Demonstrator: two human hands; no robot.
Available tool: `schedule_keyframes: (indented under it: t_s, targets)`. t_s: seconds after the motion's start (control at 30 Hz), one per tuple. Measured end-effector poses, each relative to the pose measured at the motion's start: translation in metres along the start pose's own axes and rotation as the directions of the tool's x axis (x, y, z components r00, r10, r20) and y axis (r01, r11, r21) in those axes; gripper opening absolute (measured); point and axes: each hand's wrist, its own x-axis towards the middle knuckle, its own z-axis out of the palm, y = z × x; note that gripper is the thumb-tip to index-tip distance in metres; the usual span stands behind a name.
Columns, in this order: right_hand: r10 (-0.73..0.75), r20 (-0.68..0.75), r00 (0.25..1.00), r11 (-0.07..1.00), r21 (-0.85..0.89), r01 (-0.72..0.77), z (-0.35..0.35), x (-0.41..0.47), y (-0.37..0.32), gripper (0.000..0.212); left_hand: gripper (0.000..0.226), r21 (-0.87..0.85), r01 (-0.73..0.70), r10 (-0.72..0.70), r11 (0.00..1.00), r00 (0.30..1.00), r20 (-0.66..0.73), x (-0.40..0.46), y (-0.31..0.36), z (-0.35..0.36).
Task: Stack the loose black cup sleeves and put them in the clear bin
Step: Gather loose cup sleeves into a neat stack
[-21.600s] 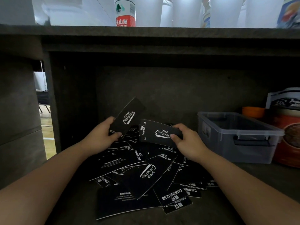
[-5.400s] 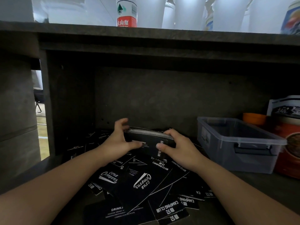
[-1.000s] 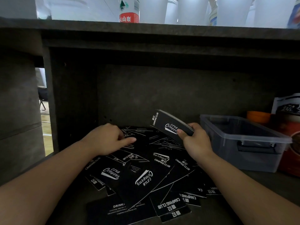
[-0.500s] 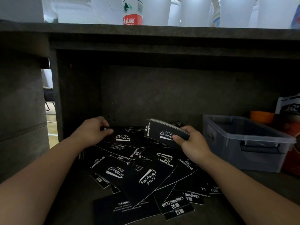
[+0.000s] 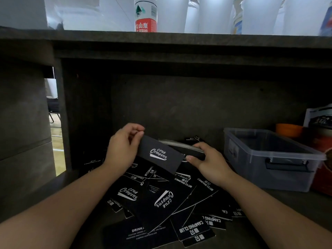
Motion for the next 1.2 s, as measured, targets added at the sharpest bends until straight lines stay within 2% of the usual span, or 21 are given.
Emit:
schedule_keyframes:
  t_s: [0.13,0.2,0.27,0.37,0.47,0.57,0.63,0.7,0.77,0.83,0.9,0.97,1.07,1.13,1.2]
  targets:
    - [-0.008,0.025,1.0,1.0,0.012,0.007,-0.005,0.0,0.0,0.013,0.019,-0.157,0.02,-0.03,0.987,0.998,-0.06,-0.006,0.014,0.003]
    - [-0.004,0.039,0.999,0.999,0.036,0.003,-0.006,-0.001,-0.001,0.017,0.025,-0.171,0.009,-0.014,0.985,1.0,-0.027,-0.009,0.015,0.003]
    - [-0.006,0.048,0.999,0.999,0.047,0.003,-0.006,-0.001,0.0,0.026,0.028,-0.139,-0.018,0.026,0.99,0.998,0.062,-0.011,0.013,0.005]
    - [-0.005,0.047,0.999,1.0,0.021,0.004,-0.005,0.0,0.0,0.028,0.031,-0.029,-0.053,0.057,0.998,0.982,0.18,-0.012,0.006,0.008]
    - [-0.035,0.004,0.999,0.999,0.03,0.035,-0.003,0.0,0.002,0.017,0.031,0.144,-0.106,0.077,0.984,0.978,0.192,-0.01,-0.005,0.009]
    - [-0.072,-0.043,0.997,0.997,0.02,0.073,-0.001,-0.001,0.002,0.015,0.027,0.298,-0.059,0.015,0.953,0.989,0.148,-0.004,-0.015,0.002]
    - [-0.088,-0.055,0.995,0.996,0.006,0.089,-0.001,-0.001,0.002,0.016,0.031,0.46,-0.07,-0.044,0.885,0.972,0.232,0.001,-0.023,-0.009]
    - [-0.082,-0.034,0.996,0.996,0.017,0.082,-0.002,0.0,0.002,0.016,0.044,0.573,-0.094,-0.177,0.814,0.9,0.399,0.006,-0.029,-0.024]
    - [-0.062,0.011,0.998,0.998,0.026,0.061,-0.003,0.0,0.002,0.014,0.077,0.584,-0.028,-0.357,0.811,0.766,0.534,0.009,-0.031,-0.041]
    - [-0.042,0.051,0.998,0.999,0.005,0.042,-0.005,0.0,0.001,0.015,0.109,0.554,0.045,-0.45,0.832,0.64,0.623,0.01,-0.034,-0.057]
    - [-0.03,0.075,0.997,0.999,-0.018,0.031,-0.005,0.001,0.001,0.021,0.114,0.536,0.069,-0.483,0.842,0.54,0.689,0.01,-0.039,-0.07]
    - [-0.027,0.085,0.996,0.999,-0.032,0.03,-0.005,0.001,0.001,0.027,0.111,0.541,0.073,-0.501,0.838,0.494,0.71,0.01,-0.041,-0.076]
    - [-0.032,0.064,0.997,0.998,-0.053,0.036,-0.005,0.0,0.001,0.029,0.109,0.54,0.131,-0.521,0.831,0.524,0.674,0.012,-0.044,-0.077]
    - [-0.034,0.051,0.998,0.997,-0.061,0.038,-0.004,0.0,0.001,0.028,0.106,0.541,0.095,-0.485,0.836,0.588,0.647,0.014,-0.044,-0.076]
    - [-0.031,0.049,0.998,0.998,-0.06,0.034,-0.004,0.0,0.0,0.027,0.092,0.578,0.02,-0.43,0.816,0.688,0.584,0.014,-0.045,-0.073]
